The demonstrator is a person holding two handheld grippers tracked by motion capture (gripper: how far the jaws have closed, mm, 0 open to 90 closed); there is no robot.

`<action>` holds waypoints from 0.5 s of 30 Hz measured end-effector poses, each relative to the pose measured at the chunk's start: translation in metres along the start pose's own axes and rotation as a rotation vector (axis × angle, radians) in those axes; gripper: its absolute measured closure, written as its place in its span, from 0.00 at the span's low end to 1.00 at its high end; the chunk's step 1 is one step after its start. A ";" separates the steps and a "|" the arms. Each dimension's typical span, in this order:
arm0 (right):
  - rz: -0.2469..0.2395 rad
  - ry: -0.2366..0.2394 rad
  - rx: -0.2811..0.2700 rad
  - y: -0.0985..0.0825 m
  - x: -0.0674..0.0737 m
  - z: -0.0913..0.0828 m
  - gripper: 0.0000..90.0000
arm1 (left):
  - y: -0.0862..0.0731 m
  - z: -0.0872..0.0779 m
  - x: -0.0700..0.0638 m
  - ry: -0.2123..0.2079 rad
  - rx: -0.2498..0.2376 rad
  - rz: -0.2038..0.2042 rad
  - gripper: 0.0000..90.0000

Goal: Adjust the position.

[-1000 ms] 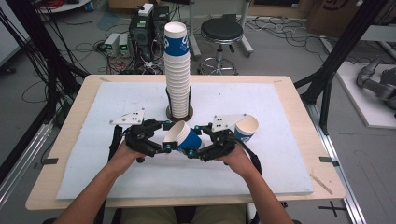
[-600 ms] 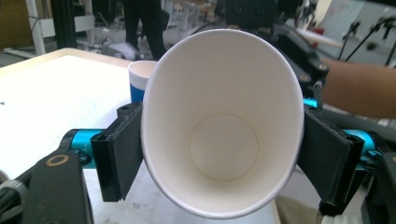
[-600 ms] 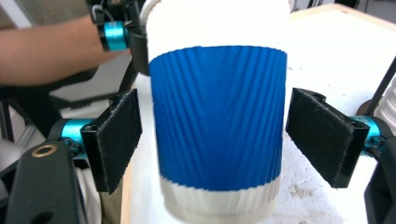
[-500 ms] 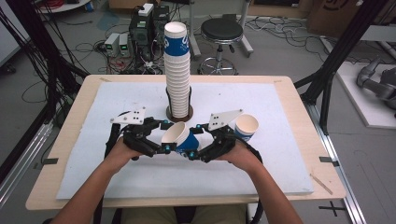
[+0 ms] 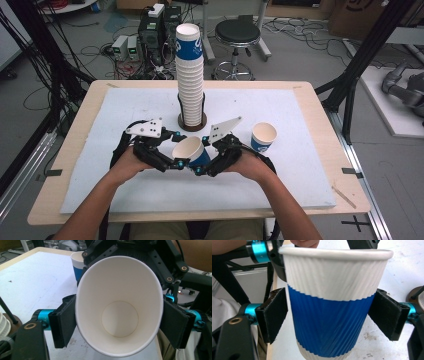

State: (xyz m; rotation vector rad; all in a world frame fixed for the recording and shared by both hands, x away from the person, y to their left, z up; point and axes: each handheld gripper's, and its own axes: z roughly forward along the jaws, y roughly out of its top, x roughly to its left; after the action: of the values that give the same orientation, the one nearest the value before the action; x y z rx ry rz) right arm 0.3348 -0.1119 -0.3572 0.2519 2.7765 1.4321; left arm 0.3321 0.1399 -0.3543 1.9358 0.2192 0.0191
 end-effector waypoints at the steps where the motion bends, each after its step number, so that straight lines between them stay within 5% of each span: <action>1: 0.003 0.002 0.004 0.000 -0.001 0.001 0.21 | 0.000 0.001 -0.001 -0.002 -0.003 -0.004 0.24; 9: 0.021 0.058 0.007 -0.001 -0.002 0.000 0.29 | -0.002 0.003 -0.001 -0.022 -0.043 -0.026 0.21; 15: 0.034 0.014 -0.020 -0.005 -0.005 -0.006 0.29 | -0.008 -0.004 0.002 0.015 -0.093 -0.047 0.19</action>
State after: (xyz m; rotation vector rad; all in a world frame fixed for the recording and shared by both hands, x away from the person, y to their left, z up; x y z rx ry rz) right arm 0.3387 -0.1198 -0.3581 0.2921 2.7809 1.4731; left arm 0.3323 0.1464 -0.3606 1.8383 0.2691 0.0119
